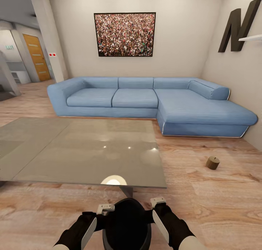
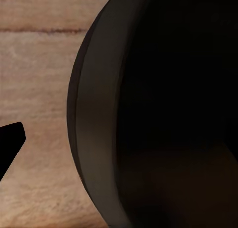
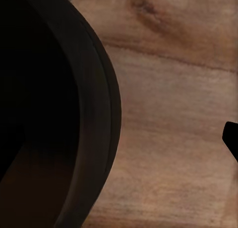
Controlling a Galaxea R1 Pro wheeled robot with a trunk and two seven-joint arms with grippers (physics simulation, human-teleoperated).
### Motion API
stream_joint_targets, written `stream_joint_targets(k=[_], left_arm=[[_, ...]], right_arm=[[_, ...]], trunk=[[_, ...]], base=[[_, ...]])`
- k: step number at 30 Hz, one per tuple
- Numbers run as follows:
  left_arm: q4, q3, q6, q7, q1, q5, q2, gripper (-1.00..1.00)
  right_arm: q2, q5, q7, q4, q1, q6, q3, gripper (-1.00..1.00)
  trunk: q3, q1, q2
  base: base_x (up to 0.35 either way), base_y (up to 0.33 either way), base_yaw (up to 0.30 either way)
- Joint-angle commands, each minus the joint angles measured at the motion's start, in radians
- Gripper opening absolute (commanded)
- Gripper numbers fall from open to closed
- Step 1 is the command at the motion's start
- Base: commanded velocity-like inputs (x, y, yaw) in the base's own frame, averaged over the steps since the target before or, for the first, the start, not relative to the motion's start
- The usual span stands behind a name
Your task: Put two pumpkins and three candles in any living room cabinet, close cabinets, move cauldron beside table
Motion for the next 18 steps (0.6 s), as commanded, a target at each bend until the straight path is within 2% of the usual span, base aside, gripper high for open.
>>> stream_joint_targets(k=[1,18], left_arm=[[-0.001,-0.003,0.005,0.003,0.0,0.01,0.001,1.0],[-0.001,-0.003,0.004,0.003,0.0,0.01,0.001,1.0]], right_arm=[[-0.001,-0.011,-0.009,-0.001,0.0,0.004,0.005,1.0],[-0.001,-0.011,-0.009,-0.001,0.0,0.004,0.005,1.0]], trunk=[[-0.001,0.0,0.0],[-0.001,0.0,0.0]], base=[[-0.083,0.0,0.0],[-0.065,0.0,0.0]])
